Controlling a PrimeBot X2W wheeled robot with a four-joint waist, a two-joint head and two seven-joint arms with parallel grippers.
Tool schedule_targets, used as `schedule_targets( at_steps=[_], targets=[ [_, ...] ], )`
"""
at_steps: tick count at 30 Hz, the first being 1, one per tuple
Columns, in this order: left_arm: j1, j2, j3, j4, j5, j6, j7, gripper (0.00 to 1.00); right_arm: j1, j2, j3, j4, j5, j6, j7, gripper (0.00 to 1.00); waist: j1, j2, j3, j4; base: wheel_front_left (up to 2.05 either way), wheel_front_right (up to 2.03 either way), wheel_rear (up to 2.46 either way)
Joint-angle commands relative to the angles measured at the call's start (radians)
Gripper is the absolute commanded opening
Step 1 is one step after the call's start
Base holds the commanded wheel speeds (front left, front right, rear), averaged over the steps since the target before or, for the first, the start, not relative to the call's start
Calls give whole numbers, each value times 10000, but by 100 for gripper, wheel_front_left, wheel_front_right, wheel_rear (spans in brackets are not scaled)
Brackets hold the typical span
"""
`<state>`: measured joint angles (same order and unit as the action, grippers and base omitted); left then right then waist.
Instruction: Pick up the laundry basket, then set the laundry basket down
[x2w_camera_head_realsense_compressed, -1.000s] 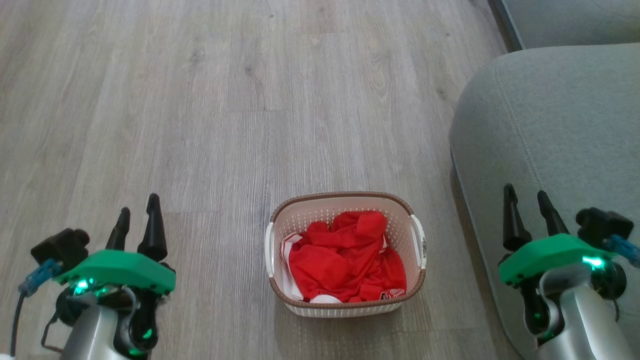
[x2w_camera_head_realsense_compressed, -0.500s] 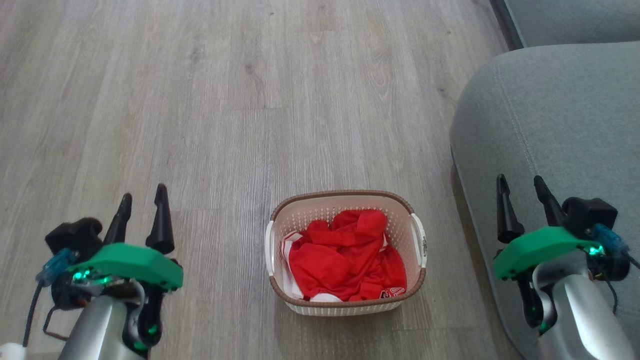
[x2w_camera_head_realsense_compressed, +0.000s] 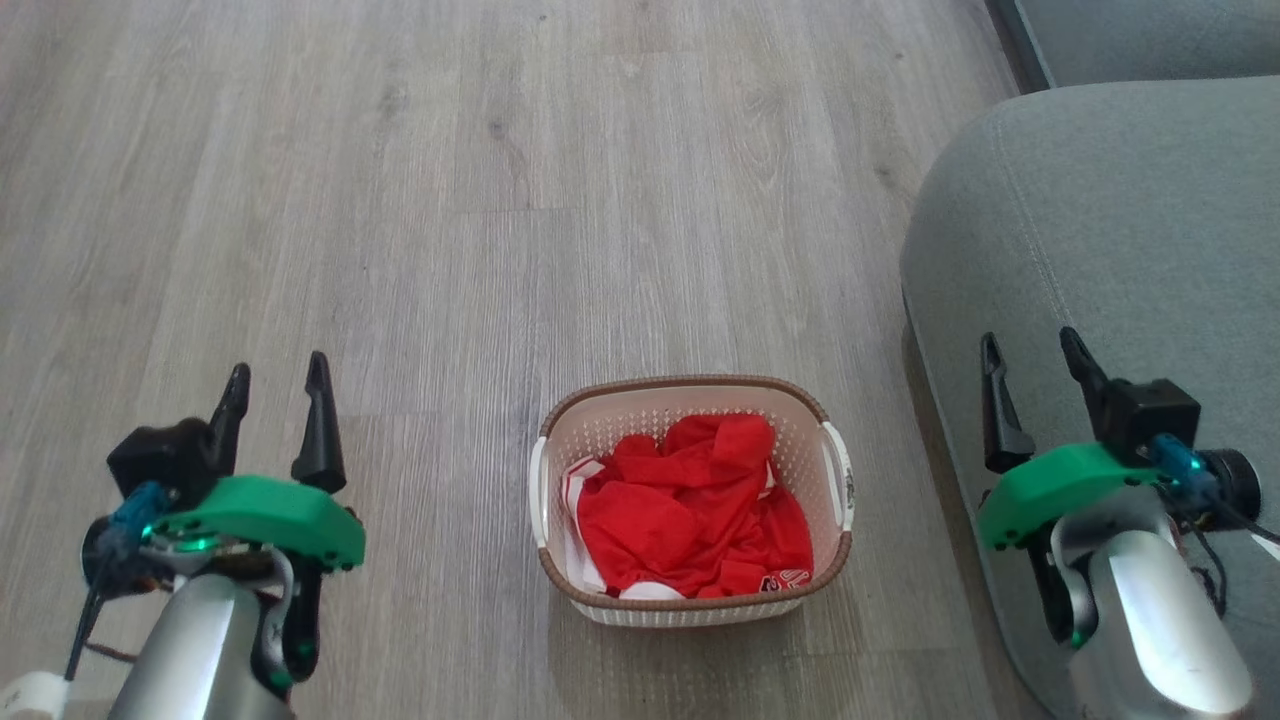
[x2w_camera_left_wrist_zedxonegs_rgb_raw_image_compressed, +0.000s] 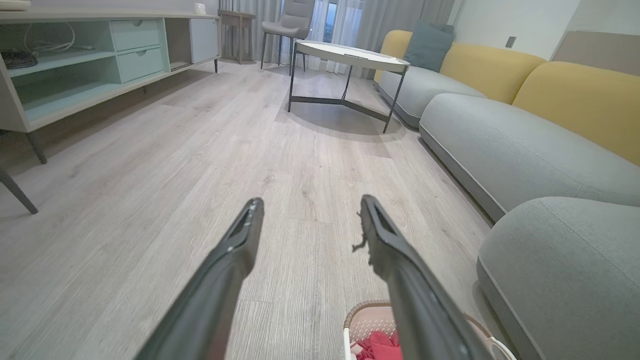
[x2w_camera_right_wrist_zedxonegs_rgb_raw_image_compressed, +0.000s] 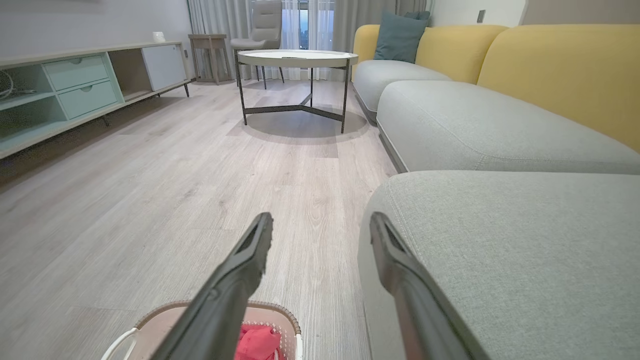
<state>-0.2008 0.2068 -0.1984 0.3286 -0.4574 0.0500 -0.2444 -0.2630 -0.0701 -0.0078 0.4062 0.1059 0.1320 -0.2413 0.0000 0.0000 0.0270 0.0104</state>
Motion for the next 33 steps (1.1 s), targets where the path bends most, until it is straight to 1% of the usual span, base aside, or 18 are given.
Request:
schedule_targets(
  at_steps=[1,16,33],
  targets=[
    [-698,357,253,-275,265,65,-160,100,-504,-97,254,-255,-255,-13,-201,100,0,0,7,-1,0,0,0],
    [-755,311,229,-212,17,90,-98,100,-442,-103,351,-99,694,-13,-205,100,0,0,29,32,0,0,0],
    [-772,358,79,-314,-24,136,-101,100,-423,-154,538,-9,987,-13,-205,100,0,0,130,-10,0,0,0]
  ],
)
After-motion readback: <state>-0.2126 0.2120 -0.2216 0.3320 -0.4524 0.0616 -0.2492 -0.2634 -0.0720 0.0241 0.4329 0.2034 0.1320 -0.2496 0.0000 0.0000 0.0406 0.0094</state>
